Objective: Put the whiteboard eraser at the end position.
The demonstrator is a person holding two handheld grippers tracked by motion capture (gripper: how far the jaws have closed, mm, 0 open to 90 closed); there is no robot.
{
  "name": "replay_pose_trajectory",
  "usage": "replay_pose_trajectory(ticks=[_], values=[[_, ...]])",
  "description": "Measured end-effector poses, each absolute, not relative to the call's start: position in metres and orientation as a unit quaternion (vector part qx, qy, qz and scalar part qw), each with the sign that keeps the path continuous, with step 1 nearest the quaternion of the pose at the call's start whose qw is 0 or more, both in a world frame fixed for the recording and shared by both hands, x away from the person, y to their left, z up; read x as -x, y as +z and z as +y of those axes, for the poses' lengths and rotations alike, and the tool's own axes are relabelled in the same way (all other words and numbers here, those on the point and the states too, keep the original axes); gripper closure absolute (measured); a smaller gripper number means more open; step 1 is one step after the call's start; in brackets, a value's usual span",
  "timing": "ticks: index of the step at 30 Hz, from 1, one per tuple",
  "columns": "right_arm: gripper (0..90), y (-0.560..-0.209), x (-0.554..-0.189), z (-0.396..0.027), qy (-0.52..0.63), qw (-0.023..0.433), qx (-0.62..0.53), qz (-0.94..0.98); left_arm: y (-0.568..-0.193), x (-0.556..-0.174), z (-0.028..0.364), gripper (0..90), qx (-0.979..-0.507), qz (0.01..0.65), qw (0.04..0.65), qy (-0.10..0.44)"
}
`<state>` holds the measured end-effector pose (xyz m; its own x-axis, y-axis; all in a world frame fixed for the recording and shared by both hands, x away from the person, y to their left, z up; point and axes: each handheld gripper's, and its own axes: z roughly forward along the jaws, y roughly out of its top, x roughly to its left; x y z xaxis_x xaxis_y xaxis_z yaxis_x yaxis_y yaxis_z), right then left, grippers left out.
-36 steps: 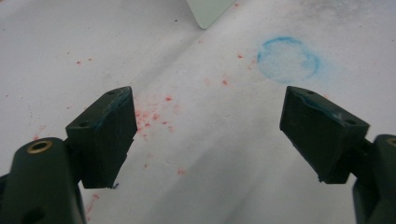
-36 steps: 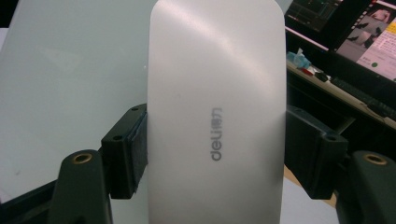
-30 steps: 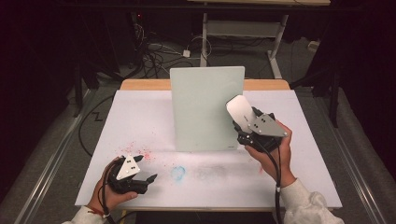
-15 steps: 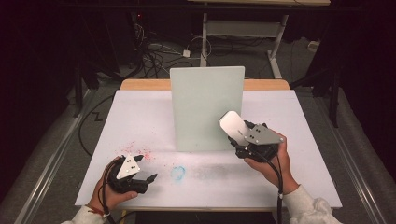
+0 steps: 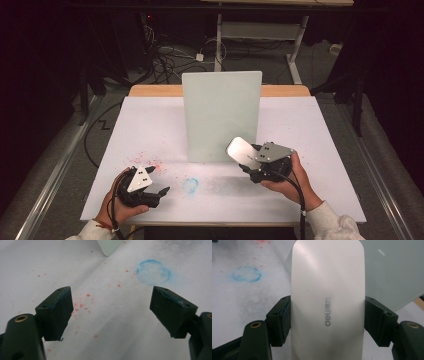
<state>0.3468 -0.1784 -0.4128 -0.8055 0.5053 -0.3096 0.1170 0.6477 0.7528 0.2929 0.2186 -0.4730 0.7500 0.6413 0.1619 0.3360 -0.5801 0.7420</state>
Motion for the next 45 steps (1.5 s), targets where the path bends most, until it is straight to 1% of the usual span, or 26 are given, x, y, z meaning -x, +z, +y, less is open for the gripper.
replay_pose_trajectory(ticks=[17, 28, 45], values=[[30.7, -0.428, -0.341, -0.148, 0.321, 0.178, -0.088, 0.926, -0.473, -0.287, 0.221, 18.2, -0.864, 0.284, 0.355, 0.217], [30.6, -0.446, -0.343, -0.128, 0.285, 0.143, -0.052, 0.946, -0.475, -0.289, 0.219, 18.2, -0.867, 0.281, 0.351, 0.215], [30.4, -0.459, -0.344, -0.114, 0.28, 0.135, -0.041, 0.95, -0.474, -0.286, 0.221, 18.2, -0.868, 0.279, 0.349, 0.218]])
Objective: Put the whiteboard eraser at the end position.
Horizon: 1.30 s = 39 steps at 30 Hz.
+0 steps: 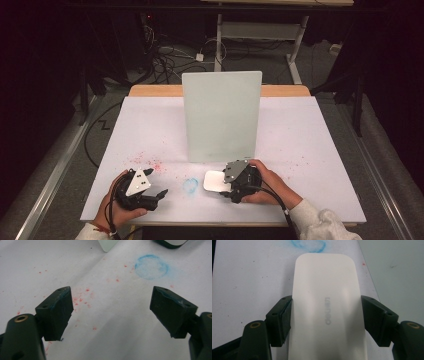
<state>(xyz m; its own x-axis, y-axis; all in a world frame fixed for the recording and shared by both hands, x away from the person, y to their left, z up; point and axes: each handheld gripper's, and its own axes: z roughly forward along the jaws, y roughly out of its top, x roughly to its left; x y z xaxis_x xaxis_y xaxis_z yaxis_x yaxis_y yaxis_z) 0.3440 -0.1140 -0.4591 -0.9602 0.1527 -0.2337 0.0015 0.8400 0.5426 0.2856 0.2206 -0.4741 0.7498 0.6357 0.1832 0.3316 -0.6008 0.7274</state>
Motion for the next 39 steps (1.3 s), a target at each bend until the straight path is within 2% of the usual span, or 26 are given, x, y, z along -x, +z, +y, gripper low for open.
replay_pose_trajectory(ticks=[12, 22, 39], values=[[28.4, -0.448, -0.342, -0.121, 0.322, 0.147, -0.061, 0.933, -0.475, -0.286, 0.22, 18.2, -0.868, 0.279, 0.349, 0.217], [27.4, -0.429, -0.342, -0.139, 0.352, 0.21, -0.099, 0.907, -0.474, -0.286, 0.219, 18.2, -0.868, 0.278, 0.349, 0.217], [24.9, -0.412, -0.344, -0.175, 0.365, 0.292, -0.165, 0.869, -0.473, -0.292, 0.215, 18.2, -0.87, 0.269, 0.353, 0.214]])
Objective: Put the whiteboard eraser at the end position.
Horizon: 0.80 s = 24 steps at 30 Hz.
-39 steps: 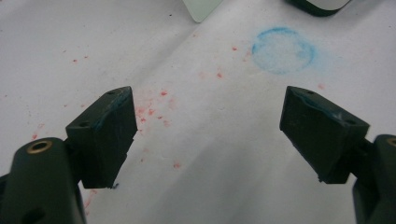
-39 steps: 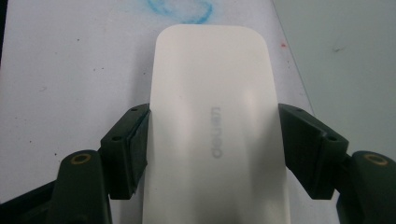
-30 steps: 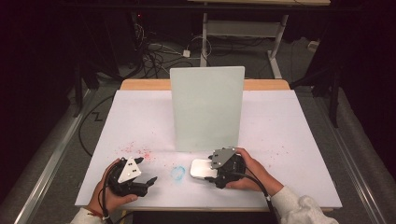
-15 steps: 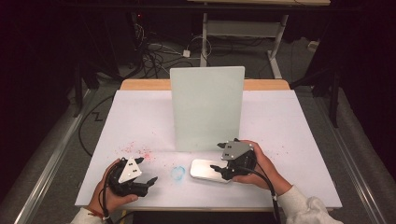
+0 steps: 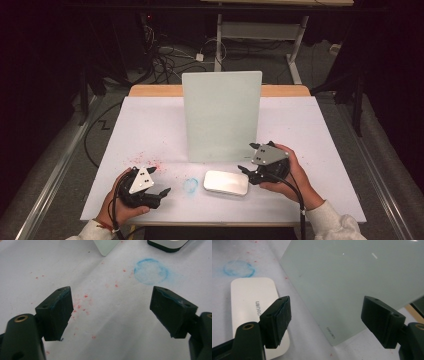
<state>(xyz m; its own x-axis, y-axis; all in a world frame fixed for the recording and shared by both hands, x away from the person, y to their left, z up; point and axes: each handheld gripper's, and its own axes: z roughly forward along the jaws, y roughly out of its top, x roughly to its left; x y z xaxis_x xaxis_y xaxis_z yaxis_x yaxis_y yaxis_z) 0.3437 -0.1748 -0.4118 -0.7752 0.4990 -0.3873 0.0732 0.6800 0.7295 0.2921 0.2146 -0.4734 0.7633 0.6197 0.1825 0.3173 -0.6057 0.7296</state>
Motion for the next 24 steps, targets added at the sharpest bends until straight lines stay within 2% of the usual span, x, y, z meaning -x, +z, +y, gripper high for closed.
replay_pose_trajectory(ticks=[11, 24], values=[[22.8, -0.403, -0.337, -0.208, 0.389, 0.337, -0.207, 0.832, -0.473, -0.293, 0.215, 18.2, -0.869, 0.27, 0.355, 0.214], [20.2, -0.403, -0.329, -0.238, 0.384, 0.355, -0.242, 0.817, -0.472, -0.294, 0.217, 18.2, -0.865, 0.276, 0.361, 0.215]])
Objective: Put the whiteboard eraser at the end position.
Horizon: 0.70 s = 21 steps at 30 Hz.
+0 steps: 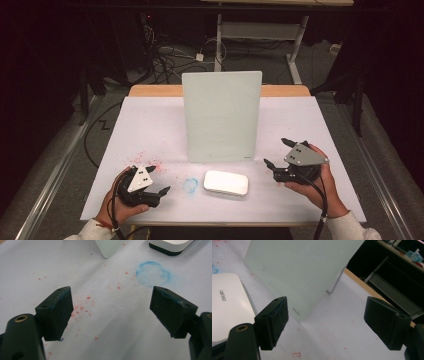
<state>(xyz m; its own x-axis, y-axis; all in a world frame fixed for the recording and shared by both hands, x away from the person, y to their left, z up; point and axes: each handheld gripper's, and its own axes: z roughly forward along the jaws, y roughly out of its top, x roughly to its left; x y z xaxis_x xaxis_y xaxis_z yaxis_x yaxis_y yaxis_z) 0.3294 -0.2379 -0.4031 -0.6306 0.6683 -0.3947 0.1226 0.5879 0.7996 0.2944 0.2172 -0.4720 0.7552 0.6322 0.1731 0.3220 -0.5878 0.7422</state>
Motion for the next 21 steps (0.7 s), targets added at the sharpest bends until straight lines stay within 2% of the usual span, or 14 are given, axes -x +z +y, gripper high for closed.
replay_pose_trajectory(ticks=[10, 21], values=[[17.8, -0.409, -0.317, -0.259, 0.391, 0.357, -0.267, 0.805, -0.47, -0.297, 0.218, 18.2, -0.86, 0.281, 0.364, 0.221], [16.6, -0.438, -0.306, -0.279, 0.391, 0.357, -0.29, 0.798, -0.471, -0.3, 0.214, 18.2, -0.86, 0.281, 0.364, 0.218]])
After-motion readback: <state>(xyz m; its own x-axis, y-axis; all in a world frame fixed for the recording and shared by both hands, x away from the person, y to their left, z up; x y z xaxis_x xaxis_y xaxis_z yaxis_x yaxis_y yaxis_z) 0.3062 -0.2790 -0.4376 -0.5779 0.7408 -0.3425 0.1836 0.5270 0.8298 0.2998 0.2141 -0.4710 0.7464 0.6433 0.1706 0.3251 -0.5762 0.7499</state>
